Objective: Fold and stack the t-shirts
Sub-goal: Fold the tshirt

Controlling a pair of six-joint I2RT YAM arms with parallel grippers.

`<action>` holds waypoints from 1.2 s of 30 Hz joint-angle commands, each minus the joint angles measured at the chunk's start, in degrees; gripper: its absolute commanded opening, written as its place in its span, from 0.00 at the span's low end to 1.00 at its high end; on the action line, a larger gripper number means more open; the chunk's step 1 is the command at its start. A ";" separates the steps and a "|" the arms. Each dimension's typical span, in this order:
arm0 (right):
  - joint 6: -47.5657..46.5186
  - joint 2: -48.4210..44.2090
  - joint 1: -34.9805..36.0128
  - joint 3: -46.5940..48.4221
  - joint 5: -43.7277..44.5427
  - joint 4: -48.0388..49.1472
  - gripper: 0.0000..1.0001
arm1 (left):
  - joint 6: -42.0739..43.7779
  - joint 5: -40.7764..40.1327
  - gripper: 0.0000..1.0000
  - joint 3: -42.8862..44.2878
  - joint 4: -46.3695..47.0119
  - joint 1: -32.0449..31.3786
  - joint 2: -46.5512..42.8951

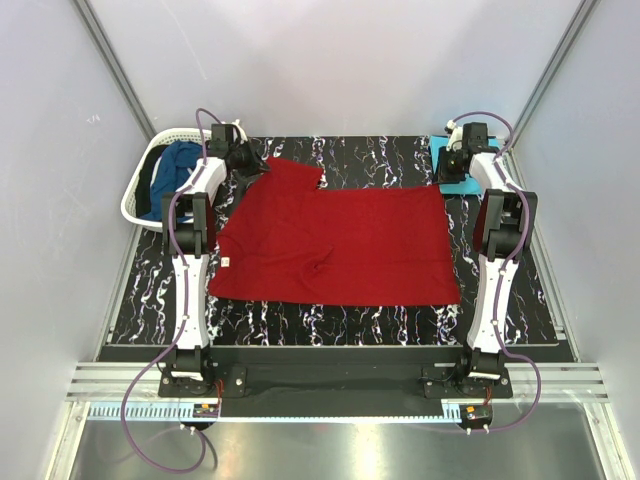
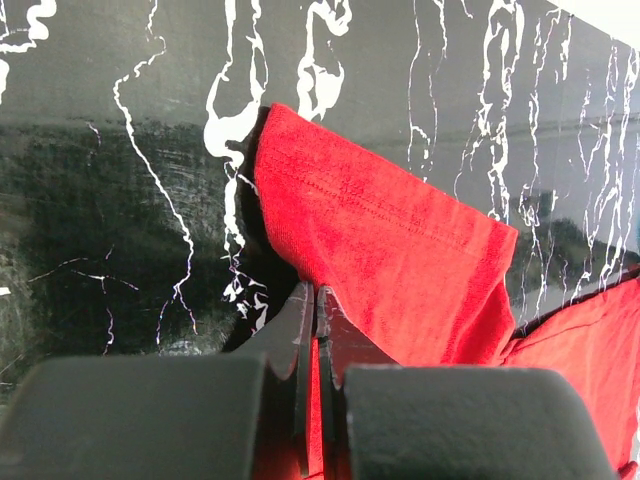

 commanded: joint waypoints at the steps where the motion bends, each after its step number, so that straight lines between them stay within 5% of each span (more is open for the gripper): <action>1: -1.33 0.35 -0.13 2.76 -2.25 -0.90 0.25 | -0.44 1.91 0.00 1.64 3.09 0.45 -1.78; 8: -1.60 -0.26 -0.13 3.46 -1.28 -1.08 0.00 | -0.53 2.26 0.00 0.68 3.00 0.44 -3.00; 14: -1.95 -3.24 -0.13 2.42 -1.64 -0.11 0.00 | 0.96 1.03 0.00 -4.84 2.83 0.88 -9.33; 36: 4.90 -20.56 -0.13 -24.30 4.95 17.99 0.00 | 5.18 -1.69 0.00 -26.91 2.65 2.12 -32.09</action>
